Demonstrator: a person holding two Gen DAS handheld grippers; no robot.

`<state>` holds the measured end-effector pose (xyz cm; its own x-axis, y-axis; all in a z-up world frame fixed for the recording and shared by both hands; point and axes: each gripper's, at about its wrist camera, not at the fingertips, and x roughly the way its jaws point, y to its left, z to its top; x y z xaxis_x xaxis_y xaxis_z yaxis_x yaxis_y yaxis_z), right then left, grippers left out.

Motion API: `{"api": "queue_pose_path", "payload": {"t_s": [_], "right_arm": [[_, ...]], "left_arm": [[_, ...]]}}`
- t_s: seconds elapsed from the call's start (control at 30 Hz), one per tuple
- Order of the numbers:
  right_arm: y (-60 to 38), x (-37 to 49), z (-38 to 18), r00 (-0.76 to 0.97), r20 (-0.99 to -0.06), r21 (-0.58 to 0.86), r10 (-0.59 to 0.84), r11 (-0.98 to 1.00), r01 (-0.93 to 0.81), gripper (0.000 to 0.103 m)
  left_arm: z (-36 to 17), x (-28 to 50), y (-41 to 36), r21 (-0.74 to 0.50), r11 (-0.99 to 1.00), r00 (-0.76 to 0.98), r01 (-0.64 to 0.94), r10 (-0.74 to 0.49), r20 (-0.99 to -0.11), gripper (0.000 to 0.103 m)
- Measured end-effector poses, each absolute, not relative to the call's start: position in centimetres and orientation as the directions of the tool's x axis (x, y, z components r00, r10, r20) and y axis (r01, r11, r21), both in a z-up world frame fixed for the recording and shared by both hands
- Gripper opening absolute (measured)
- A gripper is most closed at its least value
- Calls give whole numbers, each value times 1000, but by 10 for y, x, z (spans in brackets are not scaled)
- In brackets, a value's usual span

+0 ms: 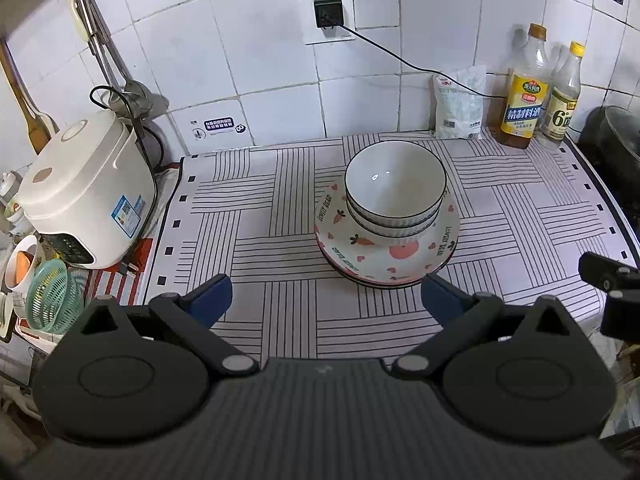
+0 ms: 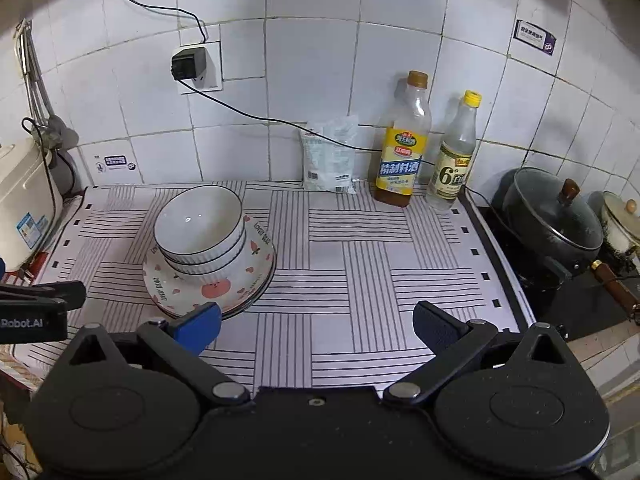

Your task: Organize plates and bowls

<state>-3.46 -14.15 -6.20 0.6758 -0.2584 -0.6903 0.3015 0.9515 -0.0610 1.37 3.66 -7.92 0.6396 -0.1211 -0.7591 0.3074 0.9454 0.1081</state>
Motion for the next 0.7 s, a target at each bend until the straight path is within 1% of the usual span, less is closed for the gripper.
{"api": "queue_pose_path", "payload": {"t_s": [0.13, 0.3, 0.57, 0.7], "right_arm": [[-142, -38, -63, 706, -656, -72, -266, 954, 293, 103], [-140, -43, -63, 733, -624, -74, -269, 955, 288, 103], [-141, -42, -71, 714, -640, -84, -285, 949, 303, 103], [-141, -41, -74, 694, -658, -93, -291, 947, 309, 103]], "left_arm": [[-86, 17, 34, 108, 949, 622, 295, -105, -776, 102], [-92, 15, 34, 105, 954, 627, 279, -98, -773, 102], [-96, 10, 37, 128, 953, 661, 274, -90, -745, 102], [-95, 9, 43, 108, 960, 674, 257, -98, -732, 102]]}}
